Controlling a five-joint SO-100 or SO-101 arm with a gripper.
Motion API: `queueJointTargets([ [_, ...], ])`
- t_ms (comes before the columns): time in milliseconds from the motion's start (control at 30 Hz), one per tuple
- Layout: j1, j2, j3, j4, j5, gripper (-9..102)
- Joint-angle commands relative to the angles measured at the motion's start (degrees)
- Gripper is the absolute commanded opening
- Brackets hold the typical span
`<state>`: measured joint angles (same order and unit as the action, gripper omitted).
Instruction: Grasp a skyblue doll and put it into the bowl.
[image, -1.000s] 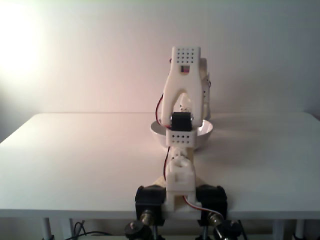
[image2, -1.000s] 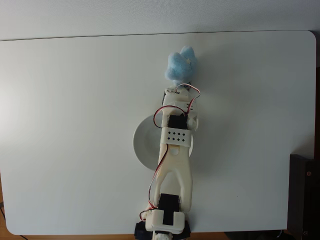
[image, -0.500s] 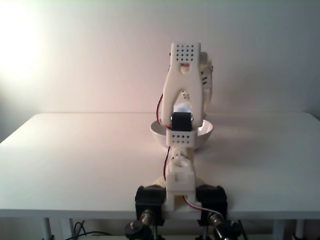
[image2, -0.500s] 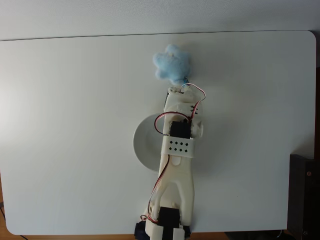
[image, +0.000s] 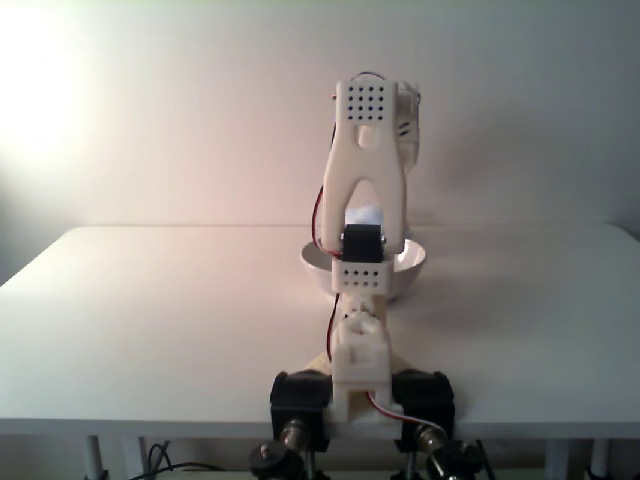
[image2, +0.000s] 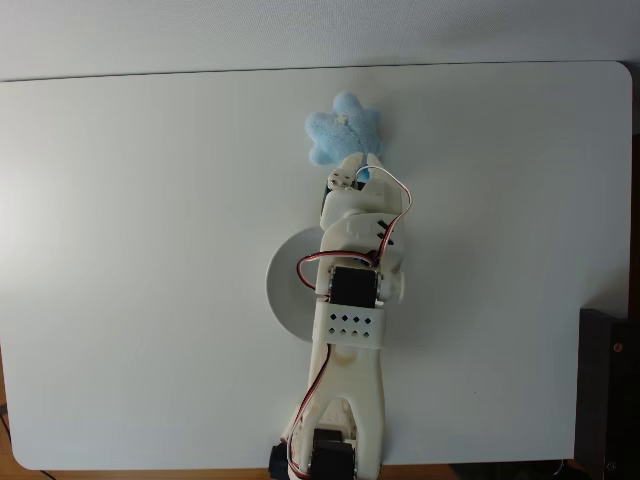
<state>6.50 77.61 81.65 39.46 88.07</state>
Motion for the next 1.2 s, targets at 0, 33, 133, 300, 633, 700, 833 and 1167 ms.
queueJointTargets([
  [0,-0.35,3.34,-1.14,-0.18,-0.35,4],
  [33,-0.35,3.34,-1.23,-0.18,-0.35,7],
  [133,-0.26,3.34,-1.23,-0.26,-0.35,20],
  [300,-0.26,2.55,-2.90,-3.08,-0.26,49],
  [633,0.62,-9.14,-8.26,-19.60,0.53,81],
  [700,0.62,-11.69,-9.58,-20.74,0.53,81],
  [833,0.35,-19.25,-14.06,-20.92,0.44,81],
  [1167,-0.09,-34.72,-22.68,-19.95,0.26,81],
])
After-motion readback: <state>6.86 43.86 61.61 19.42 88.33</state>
